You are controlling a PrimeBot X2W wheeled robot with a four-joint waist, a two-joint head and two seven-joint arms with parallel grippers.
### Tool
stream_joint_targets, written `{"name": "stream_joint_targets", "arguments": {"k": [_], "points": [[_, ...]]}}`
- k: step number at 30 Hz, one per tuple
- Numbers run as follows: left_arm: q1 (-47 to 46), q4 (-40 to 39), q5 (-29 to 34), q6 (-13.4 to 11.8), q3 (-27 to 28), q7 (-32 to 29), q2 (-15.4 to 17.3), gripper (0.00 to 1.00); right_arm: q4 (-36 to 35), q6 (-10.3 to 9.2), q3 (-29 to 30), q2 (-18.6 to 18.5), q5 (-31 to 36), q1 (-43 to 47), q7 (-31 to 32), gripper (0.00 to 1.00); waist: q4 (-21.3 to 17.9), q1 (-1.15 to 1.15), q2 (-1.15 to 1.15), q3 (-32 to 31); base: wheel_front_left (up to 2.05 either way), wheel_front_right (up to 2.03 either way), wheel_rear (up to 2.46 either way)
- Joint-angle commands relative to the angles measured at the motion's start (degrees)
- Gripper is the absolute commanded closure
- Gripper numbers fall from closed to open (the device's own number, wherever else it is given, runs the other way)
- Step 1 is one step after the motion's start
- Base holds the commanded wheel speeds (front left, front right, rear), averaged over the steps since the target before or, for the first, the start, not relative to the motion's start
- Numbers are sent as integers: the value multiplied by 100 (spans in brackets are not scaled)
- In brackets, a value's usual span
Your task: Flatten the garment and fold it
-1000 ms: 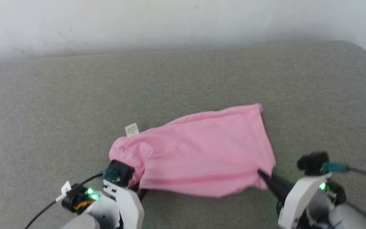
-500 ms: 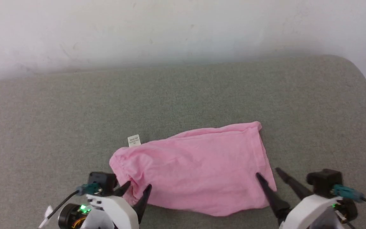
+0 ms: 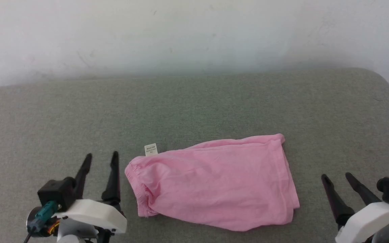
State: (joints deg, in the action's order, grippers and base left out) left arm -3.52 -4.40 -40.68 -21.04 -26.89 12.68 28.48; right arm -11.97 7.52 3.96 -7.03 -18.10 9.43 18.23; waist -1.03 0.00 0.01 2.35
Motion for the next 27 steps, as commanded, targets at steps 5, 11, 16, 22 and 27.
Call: {"name": "stream_joint_targets", "arguments": {"k": [5, 11, 16, 22, 27], "points": [[102, 252, 356, 86, 298, 215, -244, 0, 201, -3, 153, -248, -190, -147, 493, 0, 190, 0, -1, 143, 0, 0, 0], [198, 168, 1080, 449, 863, 229, -624, 0, 661, -3, -60, -590, -555, -559, 1170, 0, 432, 0, -1, 310, 0, 0, 0], [248, 256, 1510, 780, 1093, 230, -823, 0, 1299, -3, -454, -784, -840, -1193, 1510, 0, 582, 0, -1, 461, 0, 0, 0], [221, 394, 1793, 1083, 1245, 231, -1008, 0, 2413, -3, -884, -871, -984, -1900, 1653, 0, 717, 0, -1, 585, 0, 0, 0], [208, 446, 1966, 1246, 1350, 231, -1160, 0, 3373, -3, -1222, -841, -1233, -2120, 2006, 17, 795, 0, -1, 607, 0, 0, 0]]}}
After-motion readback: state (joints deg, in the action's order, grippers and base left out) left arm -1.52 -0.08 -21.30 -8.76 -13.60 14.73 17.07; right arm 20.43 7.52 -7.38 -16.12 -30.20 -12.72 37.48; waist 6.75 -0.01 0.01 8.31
